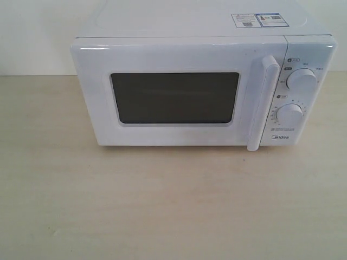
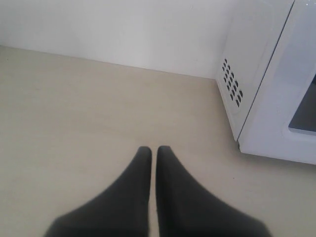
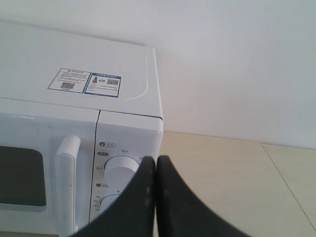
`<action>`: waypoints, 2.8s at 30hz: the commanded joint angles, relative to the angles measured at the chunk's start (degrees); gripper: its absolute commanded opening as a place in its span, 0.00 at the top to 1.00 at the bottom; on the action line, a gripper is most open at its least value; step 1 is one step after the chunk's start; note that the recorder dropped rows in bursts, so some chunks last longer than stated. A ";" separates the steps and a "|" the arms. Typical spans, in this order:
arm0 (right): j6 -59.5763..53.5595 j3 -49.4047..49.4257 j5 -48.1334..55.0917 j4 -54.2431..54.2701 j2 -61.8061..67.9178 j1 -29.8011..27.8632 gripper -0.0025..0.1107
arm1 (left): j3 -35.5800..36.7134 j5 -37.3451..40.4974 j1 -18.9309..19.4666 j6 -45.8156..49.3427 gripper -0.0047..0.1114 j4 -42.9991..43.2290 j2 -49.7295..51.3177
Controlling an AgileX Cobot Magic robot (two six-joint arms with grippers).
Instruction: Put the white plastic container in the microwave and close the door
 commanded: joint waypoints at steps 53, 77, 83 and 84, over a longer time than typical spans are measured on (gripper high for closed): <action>6.04 25.89 58.45 -0.28 -38.49 -50.65 0.98 | 0.20 0.40 0.21 -0.52 0.92 0.24 -0.22; 13.25 31.51 62.89 -0.28 -46.14 -57.28 0.98 | 0.20 0.54 0.21 -0.52 0.92 0.24 -0.22; 12.82 31.51 63.67 -0.28 -46.14 -57.28 0.98 | 0.20 0.54 0.21 -0.52 0.92 0.24 -0.22; 12.82 31.51 63.67 -0.28 -46.14 -57.28 0.98 | 0.20 0.54 0.21 -0.52 0.92 0.24 -0.22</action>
